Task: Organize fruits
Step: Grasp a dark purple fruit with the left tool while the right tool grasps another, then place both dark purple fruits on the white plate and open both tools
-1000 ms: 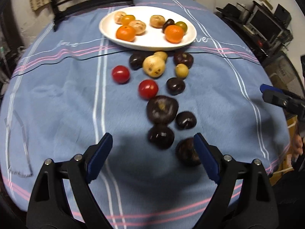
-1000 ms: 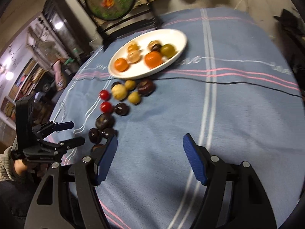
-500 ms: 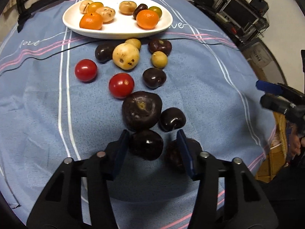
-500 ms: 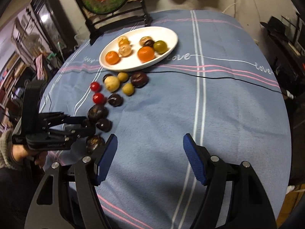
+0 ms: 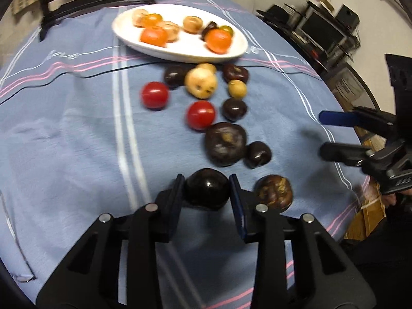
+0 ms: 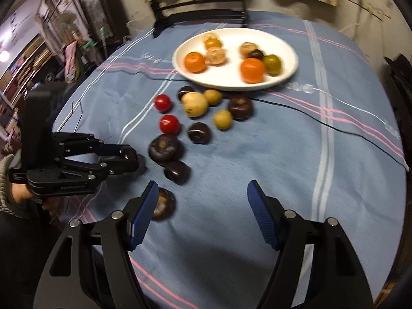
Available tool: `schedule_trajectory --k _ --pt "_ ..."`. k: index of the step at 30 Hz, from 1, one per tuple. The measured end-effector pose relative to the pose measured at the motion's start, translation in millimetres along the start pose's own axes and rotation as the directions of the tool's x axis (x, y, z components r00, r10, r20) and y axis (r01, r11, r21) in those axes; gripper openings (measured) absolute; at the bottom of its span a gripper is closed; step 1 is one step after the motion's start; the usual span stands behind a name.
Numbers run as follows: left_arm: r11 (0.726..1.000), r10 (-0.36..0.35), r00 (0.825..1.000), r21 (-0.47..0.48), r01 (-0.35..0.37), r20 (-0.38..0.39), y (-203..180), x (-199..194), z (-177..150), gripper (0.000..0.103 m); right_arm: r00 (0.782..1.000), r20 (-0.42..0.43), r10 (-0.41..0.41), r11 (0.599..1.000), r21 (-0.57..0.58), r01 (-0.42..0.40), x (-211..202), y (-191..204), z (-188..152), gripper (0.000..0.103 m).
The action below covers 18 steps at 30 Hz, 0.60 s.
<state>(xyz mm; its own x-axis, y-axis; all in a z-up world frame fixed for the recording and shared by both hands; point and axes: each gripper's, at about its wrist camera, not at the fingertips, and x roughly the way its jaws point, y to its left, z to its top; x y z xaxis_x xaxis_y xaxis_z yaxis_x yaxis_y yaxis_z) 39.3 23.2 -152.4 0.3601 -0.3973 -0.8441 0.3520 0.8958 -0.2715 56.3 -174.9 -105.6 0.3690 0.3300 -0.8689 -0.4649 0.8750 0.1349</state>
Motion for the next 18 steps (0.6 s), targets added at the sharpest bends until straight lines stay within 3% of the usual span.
schedule_trajectory --k 3,5,9,13,18 --pt "1.0 0.016 1.0 -0.026 -0.016 0.003 12 -7 -7 0.035 0.999 -0.041 0.025 0.999 -0.034 -0.026 23 12 7 0.065" --pt "0.999 0.028 1.0 -0.038 -0.028 0.007 18 -11 -11 0.035 0.996 -0.076 0.038 0.998 -0.045 -0.042 38 18 10 0.052" --pt "0.998 0.037 0.999 -0.058 -0.037 0.01 31 -17 -16 0.035 0.991 -0.127 0.044 0.998 -0.034 -0.049 61 21 11 0.046" --pt "0.998 0.034 0.999 -0.06 -0.034 0.009 39 -18 -17 0.035 0.99 -0.139 0.032 0.998 -0.048 -0.039 69 23 11 0.032" --pt "0.999 0.012 1.0 -0.046 -0.011 0.012 39 -14 -9 0.035 0.989 -0.14 0.038 0.998 -0.04 -0.044 60 25 12 0.031"
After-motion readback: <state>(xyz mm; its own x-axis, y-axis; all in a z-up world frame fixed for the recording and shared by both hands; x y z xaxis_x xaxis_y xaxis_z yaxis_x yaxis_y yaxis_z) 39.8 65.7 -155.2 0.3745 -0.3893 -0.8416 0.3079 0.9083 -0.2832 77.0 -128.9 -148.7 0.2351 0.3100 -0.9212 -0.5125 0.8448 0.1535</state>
